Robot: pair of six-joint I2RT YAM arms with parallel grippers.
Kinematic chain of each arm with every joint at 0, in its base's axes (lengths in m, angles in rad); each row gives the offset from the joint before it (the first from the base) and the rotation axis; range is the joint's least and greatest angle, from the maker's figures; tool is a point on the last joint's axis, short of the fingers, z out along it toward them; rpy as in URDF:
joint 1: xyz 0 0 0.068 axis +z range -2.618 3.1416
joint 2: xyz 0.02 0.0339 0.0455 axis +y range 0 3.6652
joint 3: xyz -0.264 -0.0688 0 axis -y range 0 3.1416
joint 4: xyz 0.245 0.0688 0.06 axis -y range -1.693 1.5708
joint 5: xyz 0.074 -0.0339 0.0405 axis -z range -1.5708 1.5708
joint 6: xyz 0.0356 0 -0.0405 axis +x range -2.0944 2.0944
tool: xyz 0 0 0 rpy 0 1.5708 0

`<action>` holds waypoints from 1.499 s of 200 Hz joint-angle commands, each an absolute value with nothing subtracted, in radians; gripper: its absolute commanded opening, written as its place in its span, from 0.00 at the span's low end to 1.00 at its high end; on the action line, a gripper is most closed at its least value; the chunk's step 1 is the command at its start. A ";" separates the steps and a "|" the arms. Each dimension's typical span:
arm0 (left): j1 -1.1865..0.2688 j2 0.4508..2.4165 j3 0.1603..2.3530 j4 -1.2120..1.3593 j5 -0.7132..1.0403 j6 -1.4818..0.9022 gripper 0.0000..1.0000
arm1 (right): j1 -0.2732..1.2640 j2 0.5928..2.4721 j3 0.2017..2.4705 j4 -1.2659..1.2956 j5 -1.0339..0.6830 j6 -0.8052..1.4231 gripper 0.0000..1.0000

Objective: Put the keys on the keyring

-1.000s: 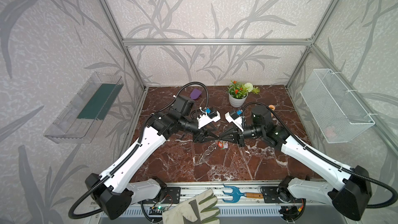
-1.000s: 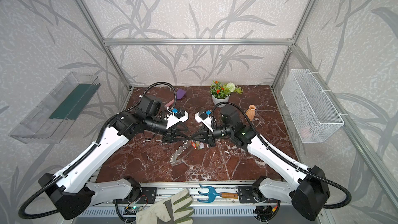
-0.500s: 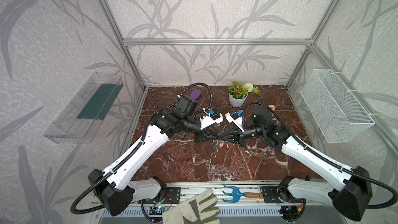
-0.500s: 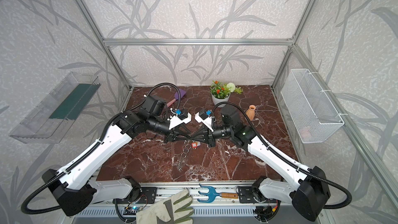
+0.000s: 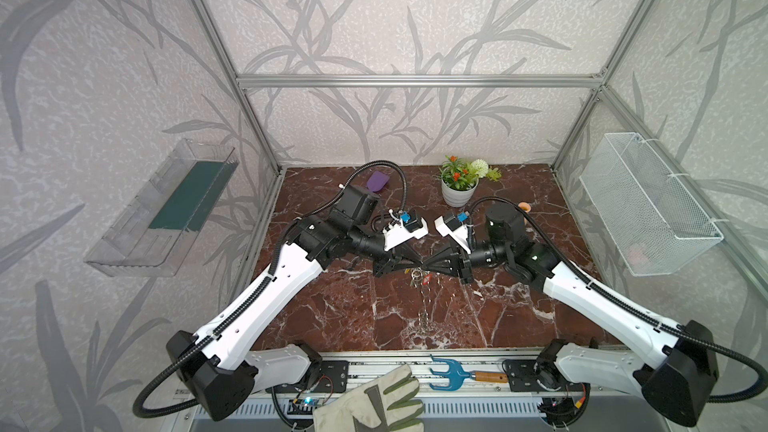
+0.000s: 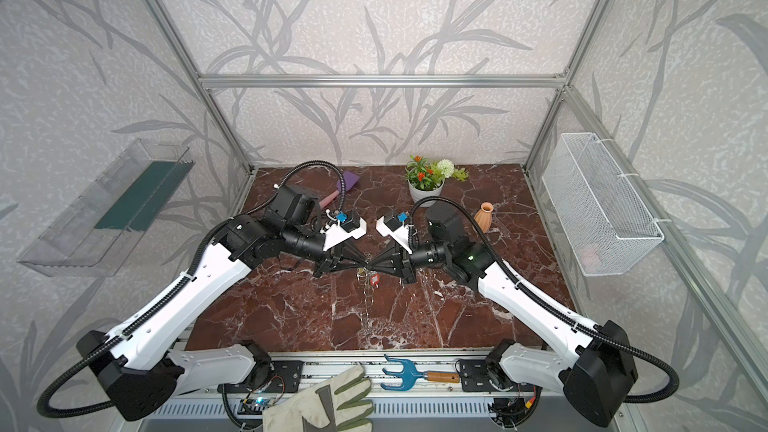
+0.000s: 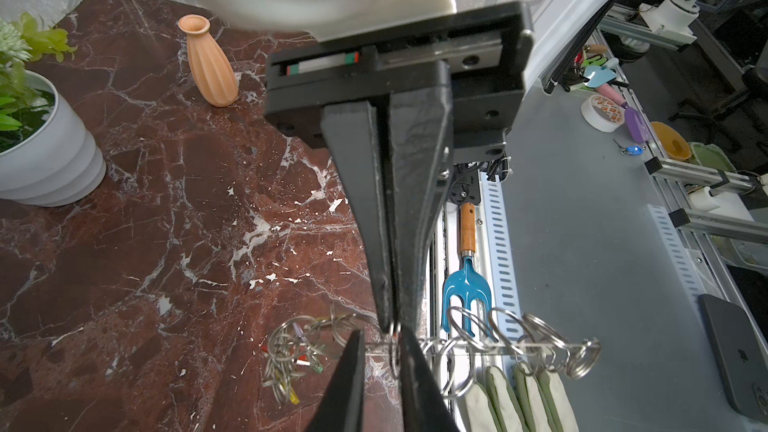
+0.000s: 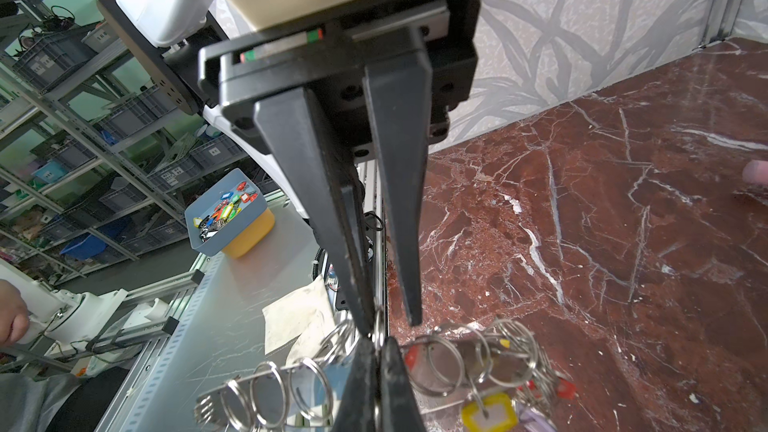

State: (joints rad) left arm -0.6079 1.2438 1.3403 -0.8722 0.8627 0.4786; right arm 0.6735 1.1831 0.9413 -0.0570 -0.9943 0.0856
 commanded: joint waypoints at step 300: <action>-0.655 0.718 0.702 0.200 0.652 -0.147 0.00 | 0.670 1.139 0.959 0.034 -0.950 0.167 0.41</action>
